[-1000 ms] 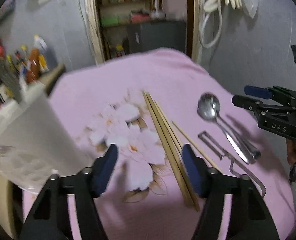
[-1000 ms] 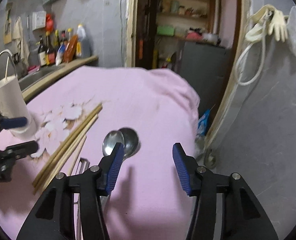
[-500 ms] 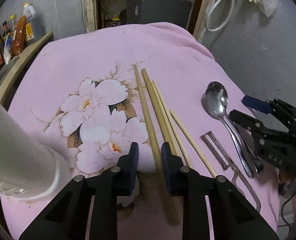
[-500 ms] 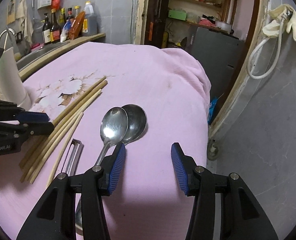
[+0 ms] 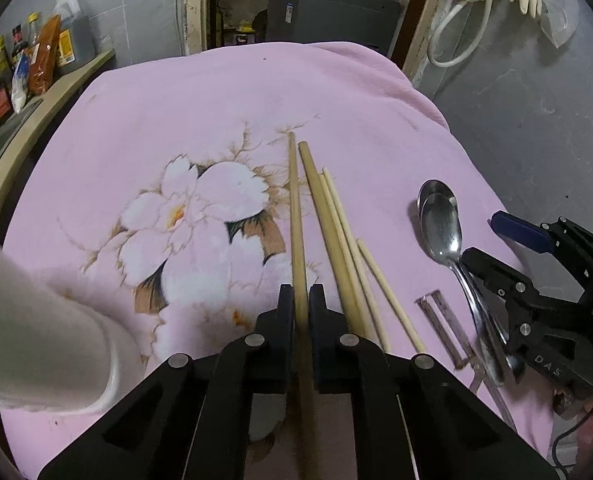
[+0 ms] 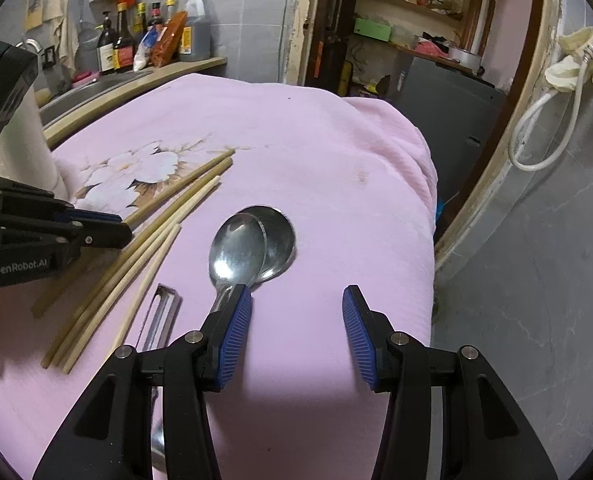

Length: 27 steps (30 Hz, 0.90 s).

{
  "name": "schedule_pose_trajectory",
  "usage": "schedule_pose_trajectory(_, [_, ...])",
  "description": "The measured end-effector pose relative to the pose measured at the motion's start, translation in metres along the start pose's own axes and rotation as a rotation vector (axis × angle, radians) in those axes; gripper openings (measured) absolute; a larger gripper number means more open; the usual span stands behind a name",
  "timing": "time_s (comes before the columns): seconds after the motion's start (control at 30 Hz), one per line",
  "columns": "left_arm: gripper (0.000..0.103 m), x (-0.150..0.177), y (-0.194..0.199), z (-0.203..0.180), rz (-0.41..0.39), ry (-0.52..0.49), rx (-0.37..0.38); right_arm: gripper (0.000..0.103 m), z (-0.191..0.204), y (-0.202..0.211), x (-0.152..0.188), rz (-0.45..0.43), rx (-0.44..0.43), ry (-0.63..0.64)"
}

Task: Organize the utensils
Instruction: 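Grasp a silver spoon with the right tool while the left tool holds the chopstick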

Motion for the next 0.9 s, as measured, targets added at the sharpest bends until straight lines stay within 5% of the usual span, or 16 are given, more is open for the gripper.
schedule_pose_trajectory(0.63, [0.005,0.055,0.050,0.029,0.026,0.077,0.031,0.046,0.026,-0.025,-0.019,0.040,-0.043,0.069])
schedule_pose_trajectory(0.9, [0.005,0.063,0.061,0.035,0.035,0.094,0.053,0.046,0.011,0.001,-0.019,-0.056,-0.048,0.000])
Point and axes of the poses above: each gripper's, at about its wrist camera, not at the fingertips, and y roughly against the way its jaws point, z to its left, x to its underside, the point moved 3 cm from there along -y, roughly the way its jaws point, and after that the axes turned 13 degrees about -x, right-handed, at the moved point
